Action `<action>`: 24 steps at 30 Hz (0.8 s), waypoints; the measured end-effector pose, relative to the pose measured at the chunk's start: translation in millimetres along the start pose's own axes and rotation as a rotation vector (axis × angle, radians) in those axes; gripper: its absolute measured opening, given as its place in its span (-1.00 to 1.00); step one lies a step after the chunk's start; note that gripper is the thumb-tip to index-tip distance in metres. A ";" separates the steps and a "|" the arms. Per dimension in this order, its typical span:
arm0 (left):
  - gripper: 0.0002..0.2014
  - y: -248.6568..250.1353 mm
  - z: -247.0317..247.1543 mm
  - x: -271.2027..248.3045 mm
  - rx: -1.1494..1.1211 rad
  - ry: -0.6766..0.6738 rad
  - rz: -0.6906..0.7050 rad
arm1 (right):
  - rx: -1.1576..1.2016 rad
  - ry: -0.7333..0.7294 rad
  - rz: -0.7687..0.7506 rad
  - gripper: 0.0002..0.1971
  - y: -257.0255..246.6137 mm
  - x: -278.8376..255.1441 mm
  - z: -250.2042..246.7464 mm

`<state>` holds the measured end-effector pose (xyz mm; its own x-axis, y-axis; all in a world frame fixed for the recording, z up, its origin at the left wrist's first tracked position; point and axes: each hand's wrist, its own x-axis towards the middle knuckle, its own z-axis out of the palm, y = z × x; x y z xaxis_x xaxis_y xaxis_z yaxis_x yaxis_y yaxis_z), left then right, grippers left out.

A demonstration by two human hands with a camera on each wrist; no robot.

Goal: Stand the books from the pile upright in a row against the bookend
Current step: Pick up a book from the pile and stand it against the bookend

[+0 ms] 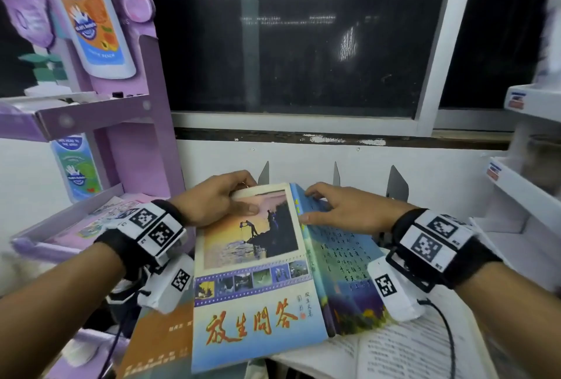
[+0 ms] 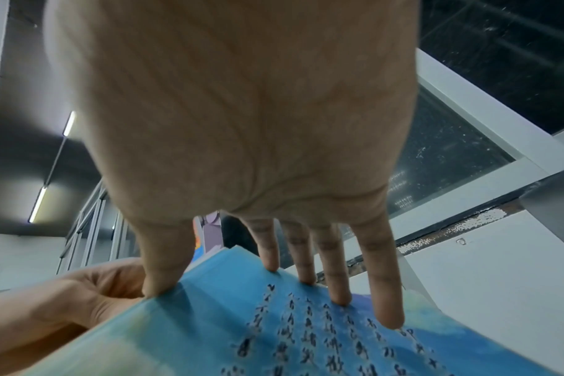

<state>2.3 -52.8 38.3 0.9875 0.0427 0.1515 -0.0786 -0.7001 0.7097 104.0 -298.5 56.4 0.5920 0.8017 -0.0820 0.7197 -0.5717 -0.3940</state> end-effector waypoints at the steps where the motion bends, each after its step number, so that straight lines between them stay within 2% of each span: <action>1: -0.79 4.0 -1.6 -1.8 -0.018 0.020 0.020 | 0.030 0.023 -0.006 -0.28 -2.9 -3.3 -0.8; 7: -0.59 30.4 -13.8 -8.1 -0.022 0.174 0.167 | 0.183 0.166 -0.069 -0.22 -23.9 -19.0 -8.3; 10: -0.63 47.2 -18.1 -7.8 -0.013 0.255 0.264 | 0.289 0.285 -0.105 -0.29 -38.5 -24.3 -11.9; 14: -0.57 70.2 -20.1 -6.9 0.044 0.327 0.386 | 0.236 0.510 -0.146 -0.40 -50.4 -25.6 -22.2; 19: -0.67 83.5 -16.1 -1.1 0.180 0.447 0.484 | 0.290 0.618 -0.187 -0.54 -54.8 -31.3 -27.3; 22: -0.64 83.7 -11.3 3.8 0.277 0.540 0.520 | 0.363 0.688 -0.217 -0.59 -52.3 -30.6 -23.9; 24: -0.53 81.4 -6.0 5.7 0.275 0.590 0.535 | 0.393 0.732 -0.234 -0.60 -50.4 -30.6 -23.9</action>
<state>0.7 -105.2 101.1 0.5875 -0.0327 0.8085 -0.4044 -0.8774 0.2583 58.3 -298.4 100.6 0.6260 0.5000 0.5984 0.7548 -0.1957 -0.6261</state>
